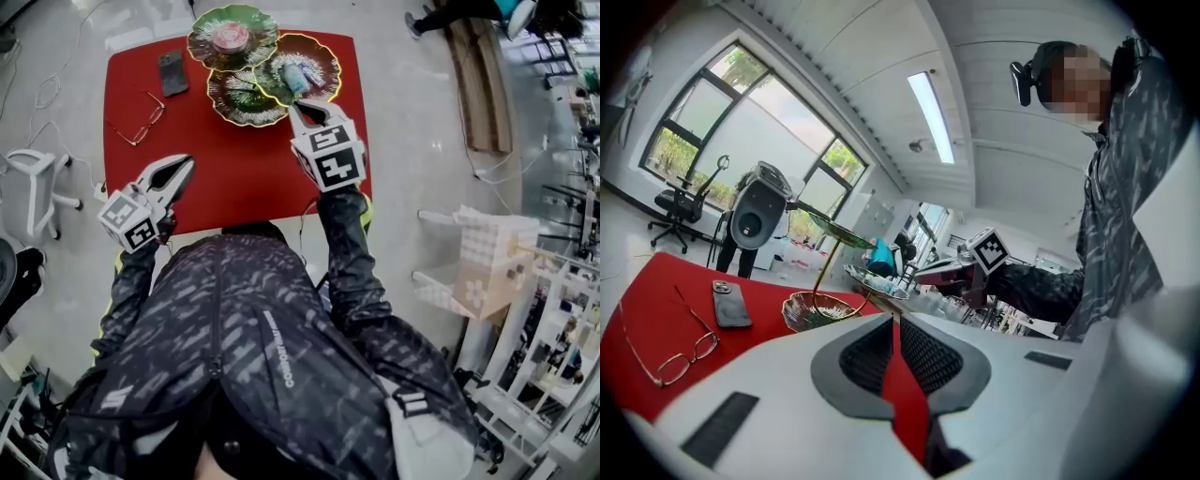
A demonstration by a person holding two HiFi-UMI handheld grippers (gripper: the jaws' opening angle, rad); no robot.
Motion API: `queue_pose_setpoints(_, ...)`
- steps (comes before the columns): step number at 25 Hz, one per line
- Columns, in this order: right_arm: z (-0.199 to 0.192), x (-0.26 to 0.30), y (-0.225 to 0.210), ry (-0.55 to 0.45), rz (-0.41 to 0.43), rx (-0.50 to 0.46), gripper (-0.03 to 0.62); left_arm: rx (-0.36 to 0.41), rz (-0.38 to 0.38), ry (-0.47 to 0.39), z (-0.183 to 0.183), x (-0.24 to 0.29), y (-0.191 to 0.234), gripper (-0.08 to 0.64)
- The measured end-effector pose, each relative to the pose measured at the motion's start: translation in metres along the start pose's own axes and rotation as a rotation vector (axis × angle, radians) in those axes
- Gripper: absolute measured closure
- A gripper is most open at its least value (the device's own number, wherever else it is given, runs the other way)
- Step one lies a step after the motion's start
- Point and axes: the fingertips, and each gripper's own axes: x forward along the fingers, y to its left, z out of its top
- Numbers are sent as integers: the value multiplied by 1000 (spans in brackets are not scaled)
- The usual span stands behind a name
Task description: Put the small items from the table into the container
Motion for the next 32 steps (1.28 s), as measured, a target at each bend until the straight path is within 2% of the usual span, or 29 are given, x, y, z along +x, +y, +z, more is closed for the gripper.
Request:
queue_pose_setpoints(10,-25,-37,95,11,38,-15,565,31,8,-15,-17,-51,-26,546)
queue_pose_setpoints(13,-34,-61,118,4,35,-12,565,49,-2,-2,-21,-64,-46,546)
queue_pose_setpoints(16,-41,-88,139,-14,26,2,565,54,-6,10,-22,-79,-67,546)
queue_pose_setpoints(21,-53,-122,176,-78,4,34,565,3,-3,21,-42,-106,-86,546)
queue_pose_setpoints(25,-51,-156,201,-149,-22,61,565,15,-25,34,-47,-126,-109,546)
queue_pose_setpoints(29,-75,-176,222,-125,-26,46,566,18,-44,36,-58,-133,-132,546)
queue_pose_setpoints(32,-79,-182,229,-136,-32,39,572,36,-46,22,-54,-137,-142,546)
